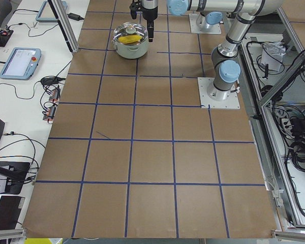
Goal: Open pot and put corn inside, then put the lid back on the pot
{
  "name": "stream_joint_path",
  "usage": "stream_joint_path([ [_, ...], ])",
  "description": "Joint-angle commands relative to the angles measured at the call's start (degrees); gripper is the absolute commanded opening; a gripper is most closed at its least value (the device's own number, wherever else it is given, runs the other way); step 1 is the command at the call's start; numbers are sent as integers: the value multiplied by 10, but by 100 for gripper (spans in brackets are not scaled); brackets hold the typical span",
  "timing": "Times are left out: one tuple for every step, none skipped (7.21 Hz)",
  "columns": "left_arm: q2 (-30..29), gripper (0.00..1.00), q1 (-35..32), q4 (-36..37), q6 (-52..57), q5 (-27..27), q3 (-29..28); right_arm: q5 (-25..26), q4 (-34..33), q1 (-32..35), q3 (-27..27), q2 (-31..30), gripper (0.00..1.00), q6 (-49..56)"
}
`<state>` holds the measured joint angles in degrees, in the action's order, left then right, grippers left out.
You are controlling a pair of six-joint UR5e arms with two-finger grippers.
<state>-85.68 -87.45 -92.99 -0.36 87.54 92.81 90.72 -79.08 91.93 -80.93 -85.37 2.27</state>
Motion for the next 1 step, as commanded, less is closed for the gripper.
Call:
stream_joint_path([
  [0, 100, 0, -1, 0, 0, 1, 1, 1, 0, 0, 1, 100, 0],
])
